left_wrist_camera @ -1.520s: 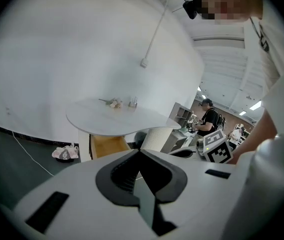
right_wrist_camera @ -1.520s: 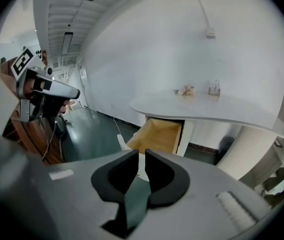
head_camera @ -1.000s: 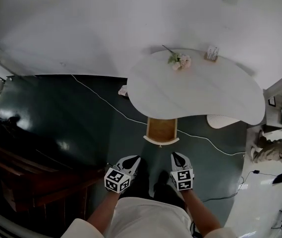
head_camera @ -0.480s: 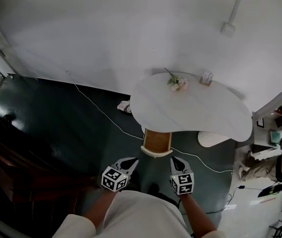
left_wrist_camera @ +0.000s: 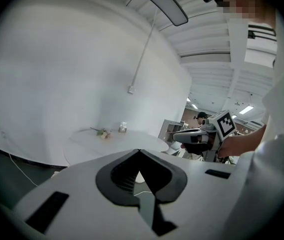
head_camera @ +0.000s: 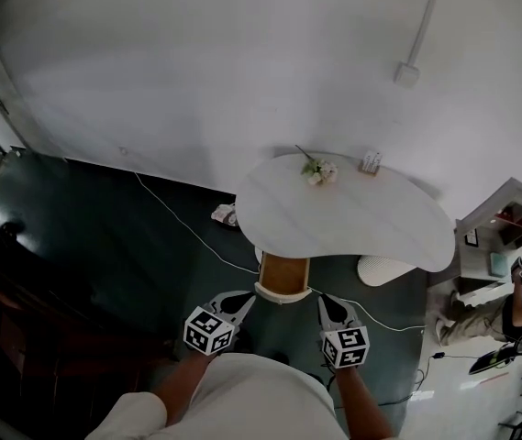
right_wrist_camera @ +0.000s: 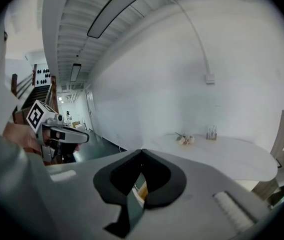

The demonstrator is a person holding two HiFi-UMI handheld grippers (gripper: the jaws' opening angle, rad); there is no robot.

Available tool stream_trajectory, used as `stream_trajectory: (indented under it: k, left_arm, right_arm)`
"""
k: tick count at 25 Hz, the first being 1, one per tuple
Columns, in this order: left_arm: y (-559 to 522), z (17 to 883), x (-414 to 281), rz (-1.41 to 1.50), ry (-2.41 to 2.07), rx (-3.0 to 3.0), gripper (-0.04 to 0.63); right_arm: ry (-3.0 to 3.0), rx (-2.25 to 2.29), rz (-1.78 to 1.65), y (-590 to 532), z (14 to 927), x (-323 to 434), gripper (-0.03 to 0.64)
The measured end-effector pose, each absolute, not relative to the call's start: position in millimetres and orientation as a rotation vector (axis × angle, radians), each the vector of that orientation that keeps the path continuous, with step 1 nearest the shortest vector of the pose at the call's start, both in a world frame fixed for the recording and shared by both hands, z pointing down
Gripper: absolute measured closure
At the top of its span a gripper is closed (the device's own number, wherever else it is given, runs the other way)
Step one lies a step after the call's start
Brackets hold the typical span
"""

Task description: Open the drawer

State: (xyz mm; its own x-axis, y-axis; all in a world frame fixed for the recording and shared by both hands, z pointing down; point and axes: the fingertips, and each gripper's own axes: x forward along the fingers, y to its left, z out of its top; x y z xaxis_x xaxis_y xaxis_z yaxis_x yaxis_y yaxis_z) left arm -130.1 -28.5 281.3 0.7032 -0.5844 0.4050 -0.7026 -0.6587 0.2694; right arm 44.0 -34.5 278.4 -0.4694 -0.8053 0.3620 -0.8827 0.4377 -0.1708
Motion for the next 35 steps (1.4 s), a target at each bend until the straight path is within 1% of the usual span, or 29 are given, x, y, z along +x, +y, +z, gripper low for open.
stream_trajectory:
  k: [6, 14, 35]
  left_arm:
    - [-39, 258, -129, 0.357, -1.021, 2.543, 0.591]
    - [-52, 242, -133, 0.312, -1.069, 2.561, 0.591]
    - [-64, 247, -136, 0.311, -1.048, 2.548, 0.591]
  right_arm:
    - [-2.493, 1.506, 0.475, -36, 250, 59, 0.606]
    - [-2.501, 1.518, 0.403, -46, 239, 64, 0.606]
    - [-2.487, 1.57, 0.448, -51, 240, 70, 0.606]
